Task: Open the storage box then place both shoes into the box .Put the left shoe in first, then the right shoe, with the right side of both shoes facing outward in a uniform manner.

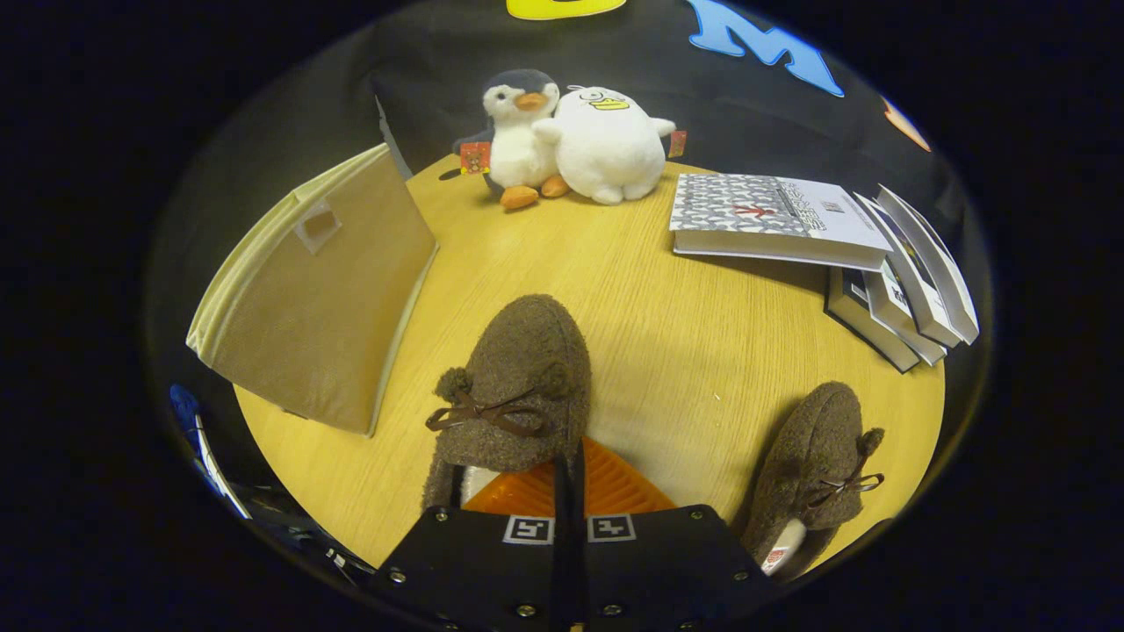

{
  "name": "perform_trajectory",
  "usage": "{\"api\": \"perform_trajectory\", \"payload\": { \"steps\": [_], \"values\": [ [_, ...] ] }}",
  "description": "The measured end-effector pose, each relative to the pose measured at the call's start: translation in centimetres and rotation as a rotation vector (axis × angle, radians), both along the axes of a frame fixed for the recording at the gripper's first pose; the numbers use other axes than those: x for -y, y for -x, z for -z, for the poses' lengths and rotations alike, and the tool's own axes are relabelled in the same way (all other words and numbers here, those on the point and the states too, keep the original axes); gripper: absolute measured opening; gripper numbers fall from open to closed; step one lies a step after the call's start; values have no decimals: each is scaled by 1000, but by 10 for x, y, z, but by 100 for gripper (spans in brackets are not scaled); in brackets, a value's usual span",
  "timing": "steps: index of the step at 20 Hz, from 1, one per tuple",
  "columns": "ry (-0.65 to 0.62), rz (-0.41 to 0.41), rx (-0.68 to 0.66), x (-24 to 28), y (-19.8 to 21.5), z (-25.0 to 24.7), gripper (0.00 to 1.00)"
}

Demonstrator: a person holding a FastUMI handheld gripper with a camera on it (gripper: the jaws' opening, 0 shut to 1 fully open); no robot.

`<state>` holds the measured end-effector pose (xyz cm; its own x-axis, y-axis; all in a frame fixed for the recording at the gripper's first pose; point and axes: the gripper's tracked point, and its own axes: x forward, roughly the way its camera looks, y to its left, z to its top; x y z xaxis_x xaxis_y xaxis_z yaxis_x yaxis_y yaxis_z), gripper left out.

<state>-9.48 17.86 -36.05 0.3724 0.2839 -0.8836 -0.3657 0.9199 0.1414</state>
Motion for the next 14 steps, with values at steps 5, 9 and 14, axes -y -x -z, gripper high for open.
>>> {"api": "perform_trajectory", "payload": {
  "steps": [5, 9, 14],
  "values": [
    [-65, 22, 46, -7, -14, -60, 0],
    [-157, 21, 133, -26, -39, -133, 0],
    [-260, -23, 217, -74, -66, -202, 0]
  ]
}}
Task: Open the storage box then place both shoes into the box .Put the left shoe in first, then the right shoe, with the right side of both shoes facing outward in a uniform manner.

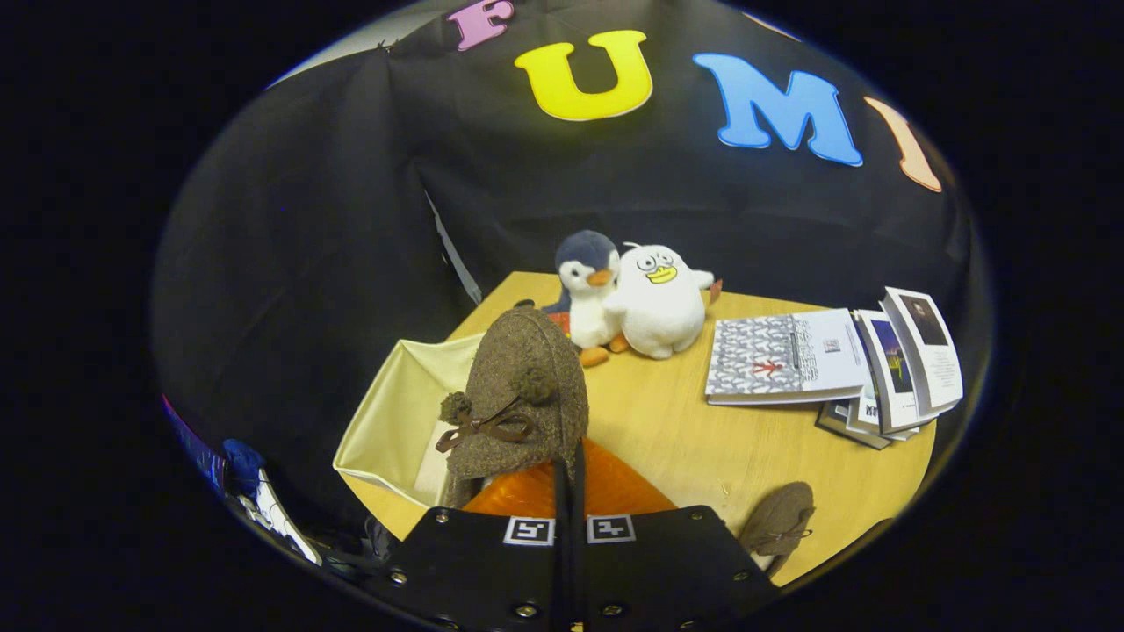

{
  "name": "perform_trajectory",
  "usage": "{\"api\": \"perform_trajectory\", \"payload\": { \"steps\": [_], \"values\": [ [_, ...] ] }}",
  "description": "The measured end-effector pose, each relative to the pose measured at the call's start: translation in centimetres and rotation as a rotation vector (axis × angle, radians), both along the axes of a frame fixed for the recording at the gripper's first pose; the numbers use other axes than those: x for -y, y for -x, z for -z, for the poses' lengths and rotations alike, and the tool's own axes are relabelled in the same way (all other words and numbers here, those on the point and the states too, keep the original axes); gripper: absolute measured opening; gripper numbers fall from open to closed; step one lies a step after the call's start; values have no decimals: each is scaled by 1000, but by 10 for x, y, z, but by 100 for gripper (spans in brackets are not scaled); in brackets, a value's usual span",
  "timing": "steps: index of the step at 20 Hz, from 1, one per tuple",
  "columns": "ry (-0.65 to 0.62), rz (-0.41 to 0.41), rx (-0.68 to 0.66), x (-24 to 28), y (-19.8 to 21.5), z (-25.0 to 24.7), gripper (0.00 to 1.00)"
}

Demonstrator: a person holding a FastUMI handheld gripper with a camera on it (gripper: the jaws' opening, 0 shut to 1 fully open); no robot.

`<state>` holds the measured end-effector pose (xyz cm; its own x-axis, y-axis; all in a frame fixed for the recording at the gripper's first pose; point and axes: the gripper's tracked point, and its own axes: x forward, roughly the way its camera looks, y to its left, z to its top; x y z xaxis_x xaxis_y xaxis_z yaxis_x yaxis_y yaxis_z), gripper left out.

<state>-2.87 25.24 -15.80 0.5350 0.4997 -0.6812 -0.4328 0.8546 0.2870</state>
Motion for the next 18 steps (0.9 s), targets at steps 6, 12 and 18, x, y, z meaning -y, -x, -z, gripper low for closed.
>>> {"api": "perform_trajectory", "payload": {
  "steps": [6, 12, 18],
  "values": [
    [-57, -82, 0, -78, -16, -18, 0],
    [-15, -205, -37, -154, -13, 17, 0],
    [118, -269, -113, -188, 5, 82, 0]
  ]
}}
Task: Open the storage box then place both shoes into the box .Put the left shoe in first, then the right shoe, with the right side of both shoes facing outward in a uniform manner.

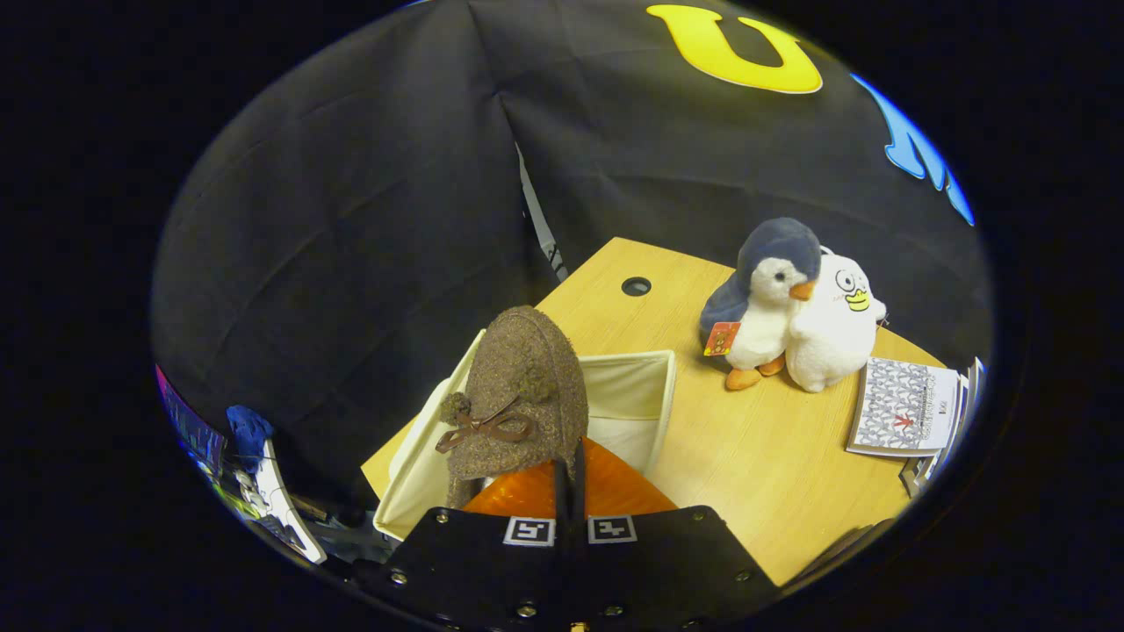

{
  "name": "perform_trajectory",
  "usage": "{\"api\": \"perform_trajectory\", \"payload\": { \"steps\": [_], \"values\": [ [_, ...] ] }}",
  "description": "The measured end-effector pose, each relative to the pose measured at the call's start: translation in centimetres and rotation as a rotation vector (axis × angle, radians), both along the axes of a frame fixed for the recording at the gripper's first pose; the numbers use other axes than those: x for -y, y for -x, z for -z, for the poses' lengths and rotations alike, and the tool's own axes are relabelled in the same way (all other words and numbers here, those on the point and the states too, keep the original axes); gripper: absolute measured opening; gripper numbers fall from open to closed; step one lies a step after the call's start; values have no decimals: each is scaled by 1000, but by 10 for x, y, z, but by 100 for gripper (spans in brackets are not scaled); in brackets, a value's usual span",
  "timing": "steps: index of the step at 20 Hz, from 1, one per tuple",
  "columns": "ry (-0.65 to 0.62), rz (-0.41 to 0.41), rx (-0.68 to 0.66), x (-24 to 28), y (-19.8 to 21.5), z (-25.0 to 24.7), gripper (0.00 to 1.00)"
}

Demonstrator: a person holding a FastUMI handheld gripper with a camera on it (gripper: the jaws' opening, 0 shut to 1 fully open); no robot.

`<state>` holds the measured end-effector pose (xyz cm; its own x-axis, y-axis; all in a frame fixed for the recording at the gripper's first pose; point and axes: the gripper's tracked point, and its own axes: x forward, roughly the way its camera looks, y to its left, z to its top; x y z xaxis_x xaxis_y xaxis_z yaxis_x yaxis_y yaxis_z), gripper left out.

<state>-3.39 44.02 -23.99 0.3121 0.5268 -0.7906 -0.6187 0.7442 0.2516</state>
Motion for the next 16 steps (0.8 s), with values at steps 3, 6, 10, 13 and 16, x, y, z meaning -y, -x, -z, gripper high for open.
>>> {"api": "perform_trajectory", "payload": {
  "steps": [3, 6, 10, 13, 16],
  "values": [
    [78, -40, -25, -11, 7, 35, 0],
    [156, -69, -47, -17, 16, 61, 0],
    [242, -96, -82, -21, 19, 81, 0],
    [234, -91, -116, -24, 23, 79, 5],
    [199, -61, -97, -23, 16, 64, 33]
  ]
}}
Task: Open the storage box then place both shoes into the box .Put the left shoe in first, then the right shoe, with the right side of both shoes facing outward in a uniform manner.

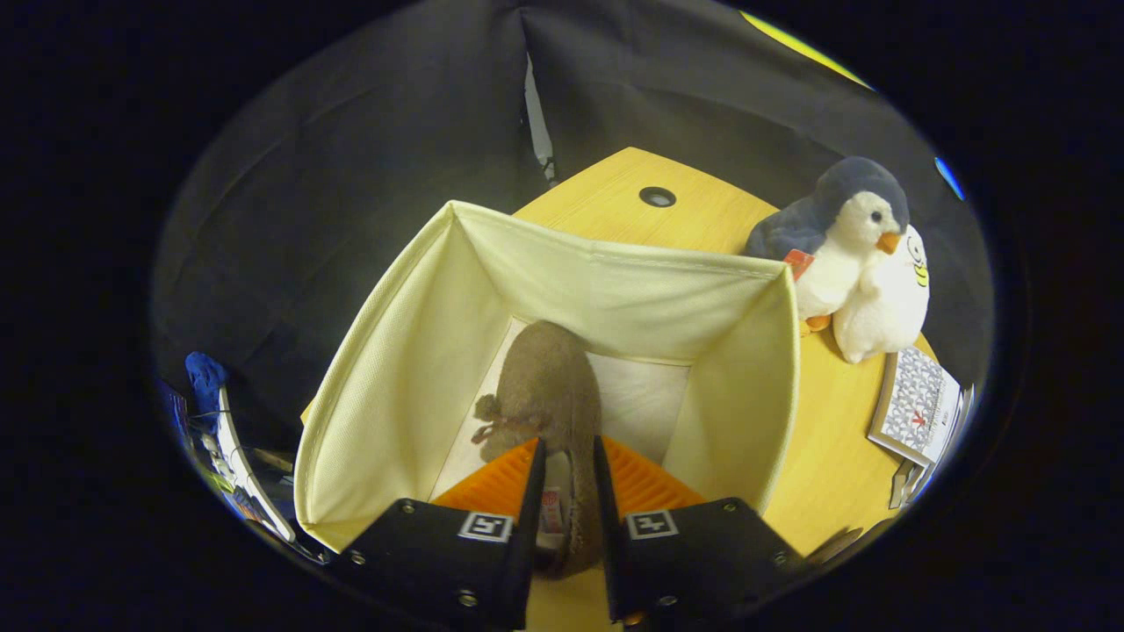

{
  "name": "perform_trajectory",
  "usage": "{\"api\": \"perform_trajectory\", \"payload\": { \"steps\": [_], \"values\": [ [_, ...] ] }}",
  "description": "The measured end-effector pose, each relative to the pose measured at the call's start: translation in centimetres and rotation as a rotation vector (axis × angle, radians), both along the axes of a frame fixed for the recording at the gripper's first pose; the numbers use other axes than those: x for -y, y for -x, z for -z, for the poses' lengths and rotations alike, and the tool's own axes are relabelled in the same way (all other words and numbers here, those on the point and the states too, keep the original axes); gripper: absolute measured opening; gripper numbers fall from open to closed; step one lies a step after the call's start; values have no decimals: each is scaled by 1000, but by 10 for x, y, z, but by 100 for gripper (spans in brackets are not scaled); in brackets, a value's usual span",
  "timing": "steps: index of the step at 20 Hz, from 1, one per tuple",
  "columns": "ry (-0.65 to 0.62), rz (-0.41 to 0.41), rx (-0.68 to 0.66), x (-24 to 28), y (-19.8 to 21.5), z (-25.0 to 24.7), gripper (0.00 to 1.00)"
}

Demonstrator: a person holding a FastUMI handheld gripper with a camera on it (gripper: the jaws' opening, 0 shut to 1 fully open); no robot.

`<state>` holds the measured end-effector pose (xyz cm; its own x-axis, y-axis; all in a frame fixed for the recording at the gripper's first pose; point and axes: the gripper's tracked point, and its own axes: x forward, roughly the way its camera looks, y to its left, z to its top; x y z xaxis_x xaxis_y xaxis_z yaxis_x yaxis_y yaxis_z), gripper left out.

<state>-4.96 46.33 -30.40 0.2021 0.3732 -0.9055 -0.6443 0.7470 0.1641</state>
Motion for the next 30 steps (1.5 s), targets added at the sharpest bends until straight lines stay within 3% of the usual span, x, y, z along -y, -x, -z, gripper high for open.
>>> {"api": "perform_trajectory", "payload": {
  "steps": [1, 2, 3, 4, 9, 16, 23, 30],
  "values": [
    [2, 10, 20, 3, -3, -8, 42],
    [-18, 11, 33, 4, -6, -17, 43],
    [-44, 15, 41, 7, -8, -23, 58],
    [-66, 23, 47, 11, -9, -40, 61],
    [-153, 95, 102, 59, -21, -98, 61],
    [-172, 234, 154, 168, -36, -126, 61],
    [-151, 381, 167, 280, -34, -116, 61],
    [-132, 505, 133, 368, -14, -74, 61]
  ]
}}
